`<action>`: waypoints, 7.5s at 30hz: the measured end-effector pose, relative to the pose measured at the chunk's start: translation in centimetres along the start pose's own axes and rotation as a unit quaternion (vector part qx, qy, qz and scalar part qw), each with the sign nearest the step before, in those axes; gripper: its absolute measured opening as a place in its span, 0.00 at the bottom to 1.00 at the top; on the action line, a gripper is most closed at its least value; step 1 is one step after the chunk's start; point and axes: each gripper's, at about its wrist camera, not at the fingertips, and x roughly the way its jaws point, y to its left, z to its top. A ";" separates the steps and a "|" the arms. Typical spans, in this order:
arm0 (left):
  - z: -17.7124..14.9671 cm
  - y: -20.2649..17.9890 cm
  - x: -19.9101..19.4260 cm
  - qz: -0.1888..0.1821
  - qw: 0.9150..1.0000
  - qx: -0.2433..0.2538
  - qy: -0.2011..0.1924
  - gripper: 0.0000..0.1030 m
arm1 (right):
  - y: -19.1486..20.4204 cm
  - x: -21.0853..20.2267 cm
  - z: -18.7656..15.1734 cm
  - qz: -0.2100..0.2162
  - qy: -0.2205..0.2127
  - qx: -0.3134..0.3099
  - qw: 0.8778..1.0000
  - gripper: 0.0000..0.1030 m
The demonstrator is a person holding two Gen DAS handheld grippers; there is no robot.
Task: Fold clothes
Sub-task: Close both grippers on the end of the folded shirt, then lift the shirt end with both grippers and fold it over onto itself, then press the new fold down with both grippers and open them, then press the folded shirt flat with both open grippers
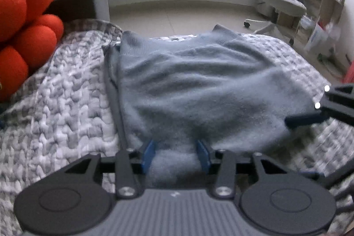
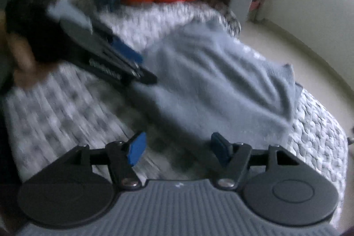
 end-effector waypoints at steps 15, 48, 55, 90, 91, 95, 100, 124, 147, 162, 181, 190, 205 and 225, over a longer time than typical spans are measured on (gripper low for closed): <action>-1.2 -2.2 -4.8 -0.056 0.986 0.132 -0.086 0.48 | -2.3 -1.8 0.4 -0.049 -0.072 0.012 0.996 0.16; -0.3 -0.9 -2.7 0.028 0.989 0.135 -0.051 0.16 | -3.3 -0.9 -2.0 -0.098 -0.019 -0.006 0.995 0.15; -1.9 -0.9 -5.8 0.019 0.986 0.159 -0.054 0.16 | -1.8 -4.0 -1.7 -0.076 -0.023 -0.037 0.996 0.13; 2.5 5.8 -2.3 -0.118 0.990 -0.056 -0.058 0.28 | -8.1 -4.6 -0.9 -0.020 -0.125 0.130 0.983 0.20; 2.5 6.0 -2.2 -0.121 0.989 -0.062 -0.058 0.28 | -8.2 -4.5 -1.1 -0.013 -0.126 0.136 0.983 0.20; 2.5 6.7 -1.7 -0.132 0.986 -0.087 -0.056 0.28 | -8.6 -4.2 -1.8 0.016 -0.123 0.157 0.980 0.39; 2.5 7.0 -1.5 -0.135 0.984 -0.097 -0.056 0.28 | -8.7 -4.0 -2.4 0.032 -0.117 0.162 0.979 0.44; 2.6 8.4 -0.8 -0.114 0.982 -0.130 -0.071 0.36 | -10.0 -3.2 -1.7 -0.015 -0.123 0.205 0.971 0.21; 3.8 9.6 -2.6 -0.100 0.968 -0.180 -0.140 0.08 | -11.2 -5.2 -1.0 -0.022 -0.196 0.271 0.942 0.15; 7.4 10.1 5.7 -0.016 0.961 -0.238 -0.138 0.08 | -16.1 3.5 1.4 -0.089 -0.149 0.393 0.903 0.14; 6.4 10.9 6.6 -0.017 0.950 -0.276 -0.144 0.15 | -16.5 3.9 1.2 -0.128 -0.126 0.426 0.887 0.11; 6.4 9.6 7.0 -0.027 0.956 -0.255 -0.142 0.15 | -16.0 2.9 1.3 -0.113 -0.133 0.449 0.876 0.06; 6.7 8.3 7.1 -0.010 0.962 -0.236 -0.139 0.26 | -16.1 2.5 0.7 -0.073 -0.136 0.458 0.875 0.11; 6.2 6.1 -0.4 -0.005 0.964 -0.202 -0.174 0.52 | -12.4 -1.6 1.9 -0.161 -0.168 0.401 0.886 0.25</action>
